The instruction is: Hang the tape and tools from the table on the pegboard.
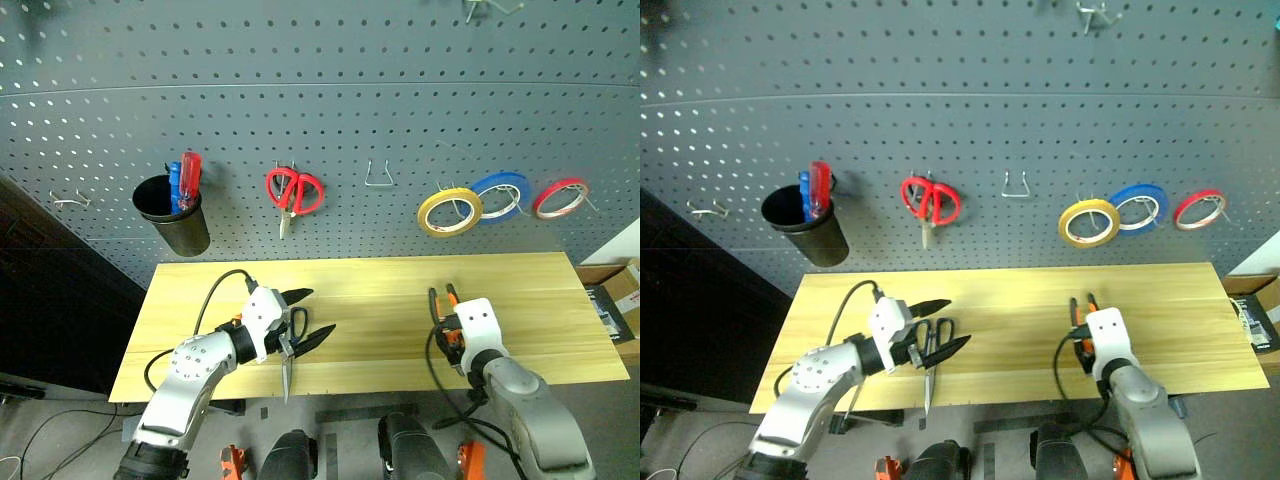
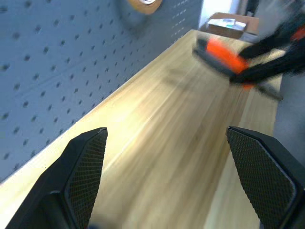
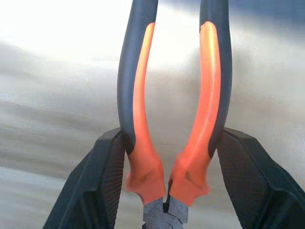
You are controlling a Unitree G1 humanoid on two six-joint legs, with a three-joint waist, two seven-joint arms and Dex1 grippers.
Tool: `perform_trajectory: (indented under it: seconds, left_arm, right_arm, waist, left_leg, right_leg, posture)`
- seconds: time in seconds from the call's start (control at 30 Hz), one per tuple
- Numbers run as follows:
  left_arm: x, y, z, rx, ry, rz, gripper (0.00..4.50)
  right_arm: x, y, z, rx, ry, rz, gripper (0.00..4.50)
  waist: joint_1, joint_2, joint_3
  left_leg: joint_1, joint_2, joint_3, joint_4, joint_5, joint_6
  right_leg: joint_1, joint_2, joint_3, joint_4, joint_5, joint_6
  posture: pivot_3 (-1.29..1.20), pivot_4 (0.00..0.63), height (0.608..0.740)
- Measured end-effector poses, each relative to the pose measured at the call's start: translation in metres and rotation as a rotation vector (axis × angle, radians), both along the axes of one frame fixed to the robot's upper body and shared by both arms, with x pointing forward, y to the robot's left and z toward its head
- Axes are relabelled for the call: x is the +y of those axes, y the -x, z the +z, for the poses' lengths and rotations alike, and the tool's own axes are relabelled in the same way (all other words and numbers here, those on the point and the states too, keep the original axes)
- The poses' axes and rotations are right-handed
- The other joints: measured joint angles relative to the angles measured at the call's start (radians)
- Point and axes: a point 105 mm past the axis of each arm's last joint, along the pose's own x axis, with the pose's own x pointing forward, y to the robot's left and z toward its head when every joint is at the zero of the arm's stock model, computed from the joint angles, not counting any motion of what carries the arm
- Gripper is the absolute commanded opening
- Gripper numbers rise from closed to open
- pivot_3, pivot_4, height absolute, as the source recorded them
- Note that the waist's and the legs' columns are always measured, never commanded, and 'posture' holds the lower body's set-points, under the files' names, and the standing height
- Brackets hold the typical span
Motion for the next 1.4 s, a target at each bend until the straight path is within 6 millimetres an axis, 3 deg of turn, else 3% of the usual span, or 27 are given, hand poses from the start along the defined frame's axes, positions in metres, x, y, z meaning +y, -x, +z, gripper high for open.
perform_trajectory:
  seconds: [0.1,0.3,0.53,0.63,0.87,1.1,1.37,1.4]
  left_arm:
    - [0.007,-0.001,0.010,-0.051,0.062,0.092,4.22]
    - [0.006,-0.002,0.021,-0.084,0.151,0.156,4.22]
    - [-0.004,-0.021,0.050,-0.163,0.230,0.207,4.22]
    - [-0.005,-0.020,0.053,-0.175,0.231,0.213,4.22]
    - [-0.011,-0.019,0.051,-0.165,0.231,0.206,4.22]
    - [-0.019,-0.032,0.069,-0.178,0.285,0.224,4.22]
    - [-0.026,-0.043,0.083,-0.175,0.323,0.232,4.22]
    - [-0.027,-0.043,0.083,-0.174,0.322,0.233,4.22]
  right_arm:
    - [0.029,-0.001,0.055,-0.249,0.004,0.106,2.65]
    - [0.069,-0.029,0.148,-0.624,-0.019,0.189,2.65]
    - [0.103,-0.064,0.202,-0.782,-0.053,0.260,2.65]
    - [0.110,-0.071,0.215,-0.839,-0.068,0.276,2.65]
    - [0.107,-0.099,0.206,-0.855,-0.065,0.247,2.65]
    - [0.100,-0.128,0.170,-0.824,-0.068,0.185,2.65]
    - [0.090,-0.130,0.139,-0.763,-0.071,0.151,2.65]
    - [0.087,-0.127,0.134,-0.748,-0.086,0.147,3.00]
  waist:
    - [0.004,-0.002,-0.001]
    - [0.009,-0.003,-0.002]
    - [0.014,-0.004,-0.002]
    - [0.013,-0.004,-0.002]
    - [0.015,-0.004,-0.002]
    - [0.012,-0.004,-0.002]
    - [0.012,-0.004,-0.002]
    - [0.013,-0.004,-0.002]
  left_leg:
    - [0.001,0.001,-0.001,0.000,0.000,-0.001]
    - [0.002,0.000,-0.002,0.000,0.001,-0.002]
    - [-0.002,-0.001,-0.001,-0.001,0.001,-0.002]
    - [-0.002,-0.001,0.000,-0.005,0.001,-0.002]
    - [-0.003,-0.001,0.001,-0.004,0.001,-0.002]
    - [-0.002,0.000,0.003,-0.003,0.001,-0.002]
    - [-0.002,0.000,0.003,-0.002,0.001,-0.002]
    - [-0.002,0.000,0.003,-0.003,0.001,-0.002]
  right_leg:
    - [0.002,0.002,-0.001,0.000,0.000,0.000]
    - [0.003,0.002,-0.002,0.000,0.000,-0.001]
    - [-0.003,0.001,-0.002,-0.001,0.001,-0.001]
    - [-0.006,0.001,-0.002,-0.001,0.000,-0.001]
    - [-0.006,0.001,-0.001,0.000,0.001,-0.001]
    - [-0.006,0.001,0.000,0.001,0.001,-0.001]
    - [-0.006,0.001,0.000,0.001,0.001,-0.001]
    - [-0.006,0.001,0.000,0.001,0.001,-0.001]
  posture:
    - [-0.02,0.202,0.740]
    - [-0.01,0.197,0.740]
    - [0.03,0.197,0.740]
    - [0.03,0.196,0.740]
    - [0.04,0.200,0.740]
    - [0.04,0.206,0.740]
    - [0.04,0.206,0.740]
    - [0.03,0.207,0.740]
